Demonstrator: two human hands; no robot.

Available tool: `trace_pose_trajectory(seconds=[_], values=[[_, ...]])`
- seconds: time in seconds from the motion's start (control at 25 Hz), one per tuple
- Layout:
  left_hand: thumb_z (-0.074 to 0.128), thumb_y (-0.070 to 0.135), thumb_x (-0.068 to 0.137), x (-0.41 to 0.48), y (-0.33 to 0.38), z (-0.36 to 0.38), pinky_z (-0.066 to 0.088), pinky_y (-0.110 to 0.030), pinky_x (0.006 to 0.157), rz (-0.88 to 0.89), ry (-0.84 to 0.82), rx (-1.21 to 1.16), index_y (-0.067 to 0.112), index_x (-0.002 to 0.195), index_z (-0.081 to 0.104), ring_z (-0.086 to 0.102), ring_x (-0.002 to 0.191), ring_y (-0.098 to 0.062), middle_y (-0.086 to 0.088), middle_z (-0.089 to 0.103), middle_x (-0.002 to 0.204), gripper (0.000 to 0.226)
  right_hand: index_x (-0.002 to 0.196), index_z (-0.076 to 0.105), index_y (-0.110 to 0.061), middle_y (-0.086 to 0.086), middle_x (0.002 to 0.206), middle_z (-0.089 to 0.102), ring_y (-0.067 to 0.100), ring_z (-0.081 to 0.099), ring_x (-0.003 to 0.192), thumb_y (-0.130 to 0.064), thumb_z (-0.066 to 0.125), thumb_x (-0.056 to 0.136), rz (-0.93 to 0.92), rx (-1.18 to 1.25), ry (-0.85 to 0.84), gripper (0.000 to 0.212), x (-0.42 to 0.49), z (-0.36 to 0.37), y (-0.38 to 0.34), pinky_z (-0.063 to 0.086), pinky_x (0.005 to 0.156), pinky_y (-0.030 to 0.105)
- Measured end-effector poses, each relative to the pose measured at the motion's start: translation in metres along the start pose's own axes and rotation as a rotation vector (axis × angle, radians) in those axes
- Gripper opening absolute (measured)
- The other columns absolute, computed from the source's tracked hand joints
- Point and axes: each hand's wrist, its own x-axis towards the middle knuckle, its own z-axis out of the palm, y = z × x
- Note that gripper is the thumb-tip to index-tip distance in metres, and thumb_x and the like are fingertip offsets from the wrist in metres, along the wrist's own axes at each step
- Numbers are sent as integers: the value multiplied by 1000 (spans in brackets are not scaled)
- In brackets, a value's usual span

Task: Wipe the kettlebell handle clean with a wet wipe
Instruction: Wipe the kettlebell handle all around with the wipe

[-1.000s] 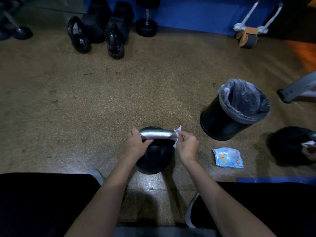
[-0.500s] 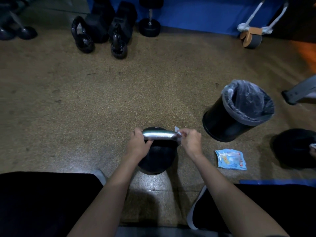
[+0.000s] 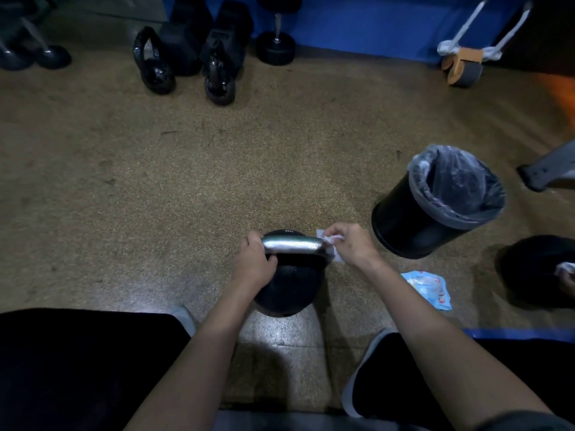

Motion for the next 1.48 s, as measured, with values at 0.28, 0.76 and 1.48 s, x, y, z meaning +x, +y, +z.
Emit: trace_pose_trajectory(seconds=[0.28, 0.76, 1.48], values=[[59, 16, 83, 0, 0, 1, 43, -41, 96, -8, -4, -7, 11, 122, 39, 50, 112, -34, -15, 46, 124, 44, 96, 73, -14, 4, 88, 70, 10, 59, 72, -5, 54, 91, 61, 22, -109, 23, 3, -6, 4, 41, 50, 17], [59, 16, 82, 2, -2, 3, 44, -43, 98, -24, -11, -12, 14, 124, 38, 50, 112, -34, -13, 46, 125, 47, 86, 74, -14, 7, 85, 71, 14, 59, 77, 5, 49, 83, -30, -189, -185, 32, 9, -7, -5, 40, 58, 14], [60, 15, 81, 4, -4, 4, 44, -41, 94, -8, 10, 5, 11, 118, 41, 51, 108, -34, -14, 48, 119, 41, 81, 75, -16, 3, 82, 71, 15, 63, 81, 3, 51, 82, -51, -247, -265, 31, 15, -7, -11, 44, 61, 20]])
